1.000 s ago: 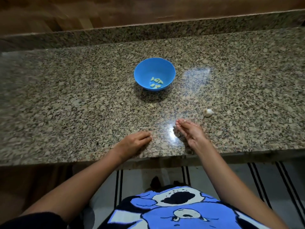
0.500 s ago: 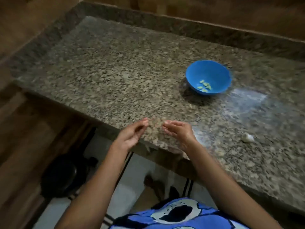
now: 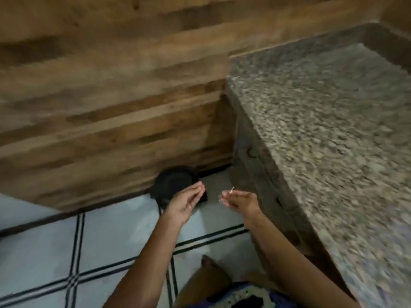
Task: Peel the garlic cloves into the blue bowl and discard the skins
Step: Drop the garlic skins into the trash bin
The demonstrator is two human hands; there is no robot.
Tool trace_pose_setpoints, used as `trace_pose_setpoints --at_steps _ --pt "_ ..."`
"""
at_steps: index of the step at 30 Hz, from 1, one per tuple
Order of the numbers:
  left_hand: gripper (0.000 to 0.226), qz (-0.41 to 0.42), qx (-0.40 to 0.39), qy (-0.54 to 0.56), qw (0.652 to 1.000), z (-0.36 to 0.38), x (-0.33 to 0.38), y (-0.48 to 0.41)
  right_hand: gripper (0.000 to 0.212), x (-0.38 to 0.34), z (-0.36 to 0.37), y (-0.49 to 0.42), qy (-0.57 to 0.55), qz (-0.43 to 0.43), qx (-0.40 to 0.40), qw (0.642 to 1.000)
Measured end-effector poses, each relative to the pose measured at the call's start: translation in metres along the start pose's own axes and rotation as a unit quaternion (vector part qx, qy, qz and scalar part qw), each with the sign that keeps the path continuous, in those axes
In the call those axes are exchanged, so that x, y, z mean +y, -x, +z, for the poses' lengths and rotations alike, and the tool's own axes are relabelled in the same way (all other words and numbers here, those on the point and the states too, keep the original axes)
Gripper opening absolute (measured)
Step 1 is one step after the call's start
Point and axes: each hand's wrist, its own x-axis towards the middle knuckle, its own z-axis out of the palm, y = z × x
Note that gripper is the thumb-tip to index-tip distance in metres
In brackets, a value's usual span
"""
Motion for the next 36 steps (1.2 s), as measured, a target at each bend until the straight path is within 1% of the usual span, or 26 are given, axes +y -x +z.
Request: trace_pose_setpoints --at_steps 1,2,3,6,8,11,13,15,16,18,20,21,22,24,26,27,28,29,30,31,33,35,36 --pt "0.035 0.005 0.013 0.010 1.000 -0.008 0.010 -0.007 0.022 0.000 0.012 -0.011 0.012 0.007 0.003 1.000" --pt "0.037 0.009 0.028 0.018 0.999 -0.017 0.018 -0.015 0.012 0.000 0.021 -0.020 0.038 0.015 0.006 0.999" --pt "0.038 0.012 0.045 0.027 0.999 -0.024 0.026 -0.022 0.007 0.000 0.030 -0.027 0.056 0.018 0.006 0.998" --pt "0.038 0.022 0.098 0.065 0.993 -0.044 0.045 -0.040 0.024 -0.004 0.049 -0.048 0.099 0.038 -0.018 0.994" --pt "0.037 0.030 0.118 0.092 0.988 -0.052 0.056 -0.053 0.029 -0.009 0.061 -0.066 0.120 0.051 -0.018 0.991" --pt "0.036 0.045 0.124 0.106 0.986 -0.059 0.065 -0.076 0.033 -0.010 0.079 -0.103 0.115 0.093 -0.016 0.989" --pt "0.034 0.041 0.125 0.113 0.985 -0.062 0.066 -0.095 0.034 -0.008 0.088 -0.126 0.130 0.113 -0.004 0.985" --pt "0.027 0.017 0.133 0.131 0.982 -0.067 0.064 -0.117 0.033 -0.003 0.092 -0.149 0.145 0.120 0.018 0.982" --pt "0.022 0.005 0.142 0.147 0.979 -0.070 0.061 -0.129 0.033 0.001 0.093 -0.161 0.149 0.130 0.023 0.980" --pt "0.015 0.000 0.185 0.194 0.963 -0.078 0.053 -0.155 0.031 0.009 0.096 -0.186 0.169 0.145 0.019 0.975" --pt "0.023 0.016 0.222 0.241 0.945 -0.083 0.046 -0.180 0.028 0.015 0.103 -0.212 0.168 0.166 0.004 0.972" --pt "0.028 0.023 0.227 0.255 0.940 -0.085 0.043 -0.194 0.025 0.020 0.106 -0.227 0.176 0.170 -0.004 0.970" --pt "0.028 0.024 0.233 0.261 0.937 -0.087 0.039 -0.208 0.020 0.025 0.110 -0.242 0.194 0.166 -0.006 0.967" --pt "0.019 0.020 0.230 0.269 0.935 -0.093 0.026 -0.233 0.006 0.040 0.117 -0.273 0.222 0.151 -0.004 0.963" --pt "0.011 0.012 0.230 0.295 0.927 -0.101 0.009 -0.256 0.007 0.057 0.120 -0.299 0.247 0.130 0.006 0.960" --pt "0.016 0.012 0.208 0.313 0.927 -0.105 0.002 -0.268 0.009 0.067 0.121 -0.311 0.265 0.115 0.005 0.957" --pt "0.021 -0.009 0.180 0.338 0.924 -0.111 -0.007 -0.281 0.008 0.076 0.120 -0.321 0.283 0.106 0.004 0.953" --pt "0.022 -0.017 0.165 0.310 0.936 -0.115 -0.013 -0.290 0.005 0.086 0.121 -0.330 0.291 0.102 -0.005 0.951" --pt "0.021 -0.001 0.162 0.271 0.949 -0.116 -0.016 -0.293 0.010 0.096 0.120 -0.340 0.287 0.109 -0.010 0.952" --pt "0.020 0.044 0.195 0.220 0.955 -0.119 -0.021 -0.296 0.015 0.105 0.120 -0.350 0.268 0.124 -0.010 0.955" --pt "0.021 0.082 0.188 0.197 0.959 -0.115 -0.029 -0.301 0.022 0.118 0.123 -0.369 0.227 0.157 -0.020 0.961" --pt "0.025 0.130 0.203 0.105 0.965 -0.111 -0.043 -0.311 0.035 0.125 0.130 -0.387 0.208 0.204 -0.035 0.956" --pt "0.028 0.157 0.230 0.070 0.958 -0.111 -0.048 -0.319 0.036 0.128 0.134 -0.396 0.204 0.226 -0.044 0.952"
